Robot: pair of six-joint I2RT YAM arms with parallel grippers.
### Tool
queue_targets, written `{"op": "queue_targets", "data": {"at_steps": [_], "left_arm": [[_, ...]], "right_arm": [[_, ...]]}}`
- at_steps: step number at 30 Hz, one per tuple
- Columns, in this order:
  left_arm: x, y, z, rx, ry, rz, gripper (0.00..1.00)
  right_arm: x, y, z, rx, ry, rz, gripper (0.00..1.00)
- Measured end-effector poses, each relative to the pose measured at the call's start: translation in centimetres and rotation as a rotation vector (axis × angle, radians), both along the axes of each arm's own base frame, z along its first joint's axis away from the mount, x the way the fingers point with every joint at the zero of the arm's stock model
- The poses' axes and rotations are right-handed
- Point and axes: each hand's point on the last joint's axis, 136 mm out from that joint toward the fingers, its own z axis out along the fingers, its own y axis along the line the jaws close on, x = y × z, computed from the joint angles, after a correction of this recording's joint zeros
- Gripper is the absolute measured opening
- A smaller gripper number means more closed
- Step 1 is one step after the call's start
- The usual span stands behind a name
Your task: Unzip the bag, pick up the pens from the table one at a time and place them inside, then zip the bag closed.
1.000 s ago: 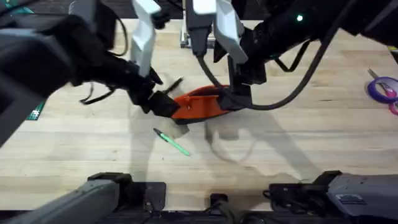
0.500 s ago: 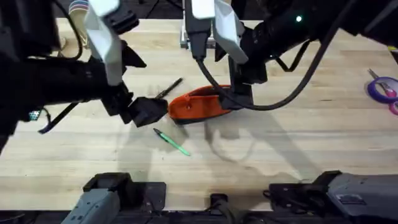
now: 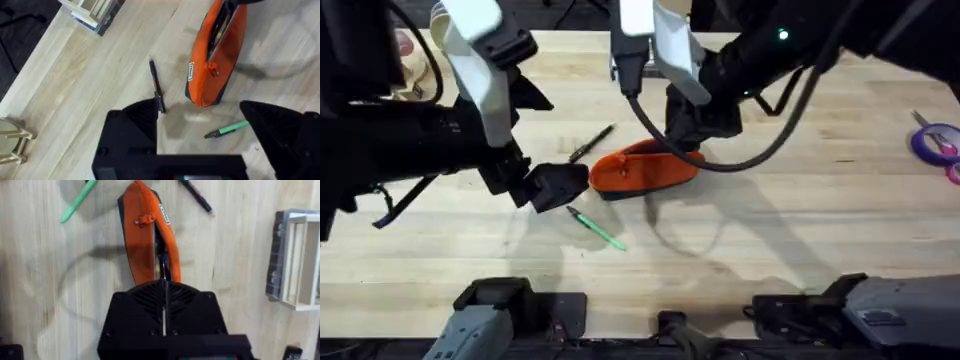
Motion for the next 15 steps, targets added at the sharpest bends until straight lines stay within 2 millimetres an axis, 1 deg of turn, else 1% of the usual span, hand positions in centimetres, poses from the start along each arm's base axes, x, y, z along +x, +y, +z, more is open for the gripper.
{"op": "queue_targets", "data": {"at_steps": [6,15], "left_arm": [[0.0,0.0,0.0,0.000,0.001,0.000,0.993],[-0.1,0.0,-0.1,0.000,0.007,0.000,0.993]], "right_arm": [[0.0,0.6,-1.3,0.000,0.048,0.012,0.031],[0.7,1.6,-4.1,-0.019,0.110,0.019,0.031]]}}
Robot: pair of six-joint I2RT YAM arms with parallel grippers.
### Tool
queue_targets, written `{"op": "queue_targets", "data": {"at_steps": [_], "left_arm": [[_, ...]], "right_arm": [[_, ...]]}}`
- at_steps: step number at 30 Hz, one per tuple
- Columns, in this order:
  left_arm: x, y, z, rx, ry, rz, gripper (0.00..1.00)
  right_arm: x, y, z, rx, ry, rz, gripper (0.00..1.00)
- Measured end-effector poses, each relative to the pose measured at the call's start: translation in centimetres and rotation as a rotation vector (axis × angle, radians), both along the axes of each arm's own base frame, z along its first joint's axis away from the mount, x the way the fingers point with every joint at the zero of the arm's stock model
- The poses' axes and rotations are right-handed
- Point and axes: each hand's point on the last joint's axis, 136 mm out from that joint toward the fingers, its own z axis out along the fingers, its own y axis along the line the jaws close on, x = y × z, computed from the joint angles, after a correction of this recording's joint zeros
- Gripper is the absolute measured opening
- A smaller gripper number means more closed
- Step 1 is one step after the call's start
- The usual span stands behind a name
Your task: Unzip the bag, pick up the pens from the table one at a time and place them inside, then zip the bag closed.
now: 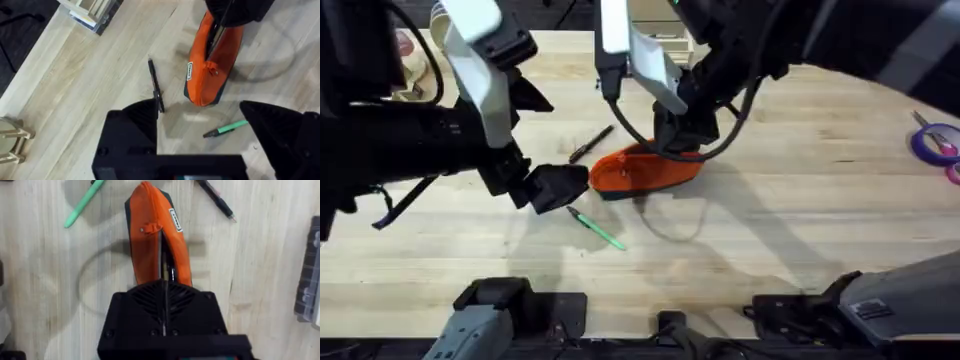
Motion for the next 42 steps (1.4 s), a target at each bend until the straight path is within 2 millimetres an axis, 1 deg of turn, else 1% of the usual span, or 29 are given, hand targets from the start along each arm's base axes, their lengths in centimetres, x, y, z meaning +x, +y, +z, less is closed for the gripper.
{"op": "queue_targets", "data": {"at_steps": [14,20,24,25,28,31,32,33,42], "left_arm": [[0.0,0.0,0.0,0.000,0.000,0.000,0.993],[0.0,0.0,0.0,0.000,0.000,0.000,0.994],[0.0,0.0,0.0,0.000,0.000,0.000,0.994],[0.0,0.0,0.0,0.000,0.000,0.000,0.994],[0.0,0.0,0.0,0.000,0.000,0.000,0.993],[0.0,0.0,0.0,0.000,0.000,0.000,0.993],[0.0,0.0,0.0,0.000,0.000,0.000,0.993],[0.0,0.0,0.0,0.000,0.000,0.000,0.993],[0.0,0.0,0.0,0.000,0.000,0.000,0.993]], "right_arm": [[1.1,0.8,-3.3,-0.031,0.045,0.000,0.032],[2.3,1.6,-5.7,-0.038,0.054,0.000,0.033],[2.3,1.7,-6.9,-0.056,0.078,0.000,0.059],[2.3,1.7,-7.0,-0.057,0.080,-0.001,0.096],[2.3,1.6,-7.0,-0.057,0.082,0.000,0.503],[2.2,1.6,-7.0,-0.058,0.083,0.001,0.937],[2.2,1.6,-7.0,-0.059,0.083,0.002,0.978],[2.2,1.6,-7.0,-0.058,0.084,0.003,0.991],[2.2,1.6,-7.0,-0.057,0.085,0.004,0.998]]}}
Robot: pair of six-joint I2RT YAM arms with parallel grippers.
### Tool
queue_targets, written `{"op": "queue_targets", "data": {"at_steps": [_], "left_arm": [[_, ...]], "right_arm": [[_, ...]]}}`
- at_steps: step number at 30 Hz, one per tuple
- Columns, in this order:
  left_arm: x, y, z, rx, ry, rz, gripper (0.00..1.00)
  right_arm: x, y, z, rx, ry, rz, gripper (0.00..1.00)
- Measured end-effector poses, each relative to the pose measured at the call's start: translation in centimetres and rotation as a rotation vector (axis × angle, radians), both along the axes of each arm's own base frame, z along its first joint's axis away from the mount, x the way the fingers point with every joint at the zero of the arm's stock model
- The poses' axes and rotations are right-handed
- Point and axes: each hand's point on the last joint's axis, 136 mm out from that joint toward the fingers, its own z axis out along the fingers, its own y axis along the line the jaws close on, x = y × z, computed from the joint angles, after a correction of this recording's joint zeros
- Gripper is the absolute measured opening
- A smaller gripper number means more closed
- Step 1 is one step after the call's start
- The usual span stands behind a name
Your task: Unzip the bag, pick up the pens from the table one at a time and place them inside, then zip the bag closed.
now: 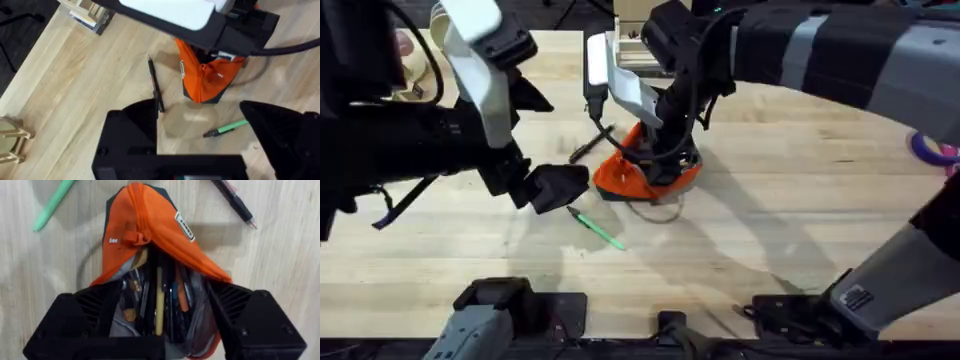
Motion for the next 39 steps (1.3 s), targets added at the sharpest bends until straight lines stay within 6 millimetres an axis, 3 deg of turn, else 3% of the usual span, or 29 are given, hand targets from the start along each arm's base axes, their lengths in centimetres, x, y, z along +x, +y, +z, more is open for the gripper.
{"op": "queue_targets", "data": {"at_steps": [11,23,32,39], "left_arm": [[0.2,0.7,-0.3,0.021,0.017,0.052,0.993],[1.6,2.2,-1.4,0.074,0.054,0.128,0.993],[6.5,2.6,-5.0,0.073,0.147,0.146,0.991],[9.8,2.9,-8.5,0.080,0.203,0.154,0.993]], "right_arm": [[-0.1,-0.1,0.8,0.009,-0.014,-0.004,0.998],[-1.7,-1.4,10.4,0.141,-0.150,-0.083,0.998],[-4.0,-3.3,16.4,0.233,-0.239,-0.128,0.998],[-5.2,-4.1,19.2,0.299,-0.258,-0.196,0.998]]}}
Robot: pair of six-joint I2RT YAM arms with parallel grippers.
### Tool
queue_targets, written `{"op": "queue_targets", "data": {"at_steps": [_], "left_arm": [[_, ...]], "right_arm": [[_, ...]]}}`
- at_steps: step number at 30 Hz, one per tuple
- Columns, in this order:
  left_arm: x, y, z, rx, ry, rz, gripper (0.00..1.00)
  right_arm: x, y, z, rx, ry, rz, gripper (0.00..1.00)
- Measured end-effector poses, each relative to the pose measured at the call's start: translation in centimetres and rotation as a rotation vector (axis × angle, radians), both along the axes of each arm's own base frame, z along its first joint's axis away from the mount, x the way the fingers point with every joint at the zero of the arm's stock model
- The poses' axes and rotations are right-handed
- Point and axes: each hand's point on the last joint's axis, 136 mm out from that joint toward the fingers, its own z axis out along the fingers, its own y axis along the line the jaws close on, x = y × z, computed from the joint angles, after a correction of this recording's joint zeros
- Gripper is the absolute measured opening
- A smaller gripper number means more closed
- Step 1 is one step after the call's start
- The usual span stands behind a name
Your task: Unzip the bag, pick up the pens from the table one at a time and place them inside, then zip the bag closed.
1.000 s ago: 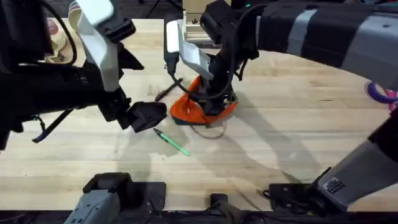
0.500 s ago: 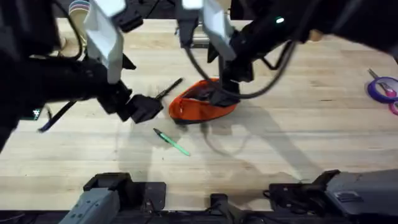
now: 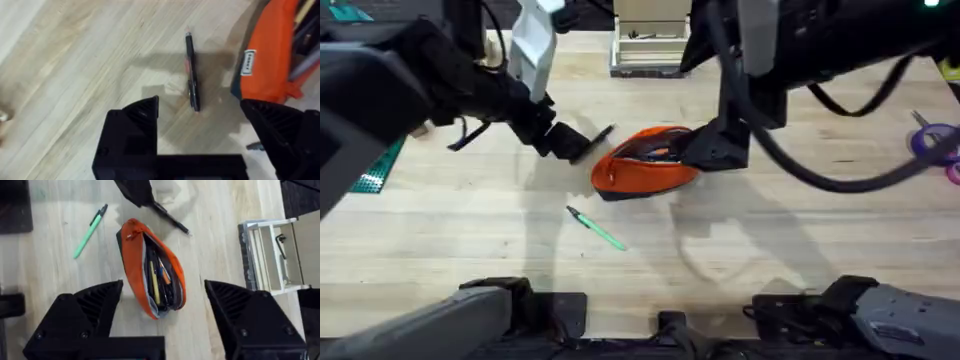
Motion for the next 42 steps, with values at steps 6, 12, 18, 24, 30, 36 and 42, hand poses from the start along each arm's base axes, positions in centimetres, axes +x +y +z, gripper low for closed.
{"op": "queue_targets", "data": {"at_steps": [6,12,18,24,30,36,42], "left_arm": [[2.4,0.1,-3.2,-0.002,0.038,0.001,0.994],[3.5,0.2,-5.3,-0.004,0.067,0.001,0.993],[3.6,0.2,-7.1,-0.007,0.119,0.021,0.993],[3.5,0.3,-10.8,0.069,0.229,0.109,0.994],[4.6,-1.3,-11.0,0.091,0.219,0.121,0.993],[5.0,-2.5,-11.2,0.083,0.227,0.110,0.993],[5.0,-2.7,-11.2,0.068,0.236,0.121,0.994]], "right_arm": [[-0.5,-0.4,1.0,0.043,0.027,-0.061,0.998],[-0.9,-0.6,0.7,0.051,0.083,-0.107,0.998],[-1.1,-0.7,0.6,0.052,0.105,-0.124,0.998],[-1.0,-0.7,0.7,0.056,0.104,-0.127,0.998],[-0.9,-0.6,0.8,0.055,0.086,-0.112,0.998],[-0.9,-0.6,0.8,0.043,0.062,-0.083,0.998],[-0.9,-0.6,0.8,0.035,0.047,-0.065,0.998]]}}
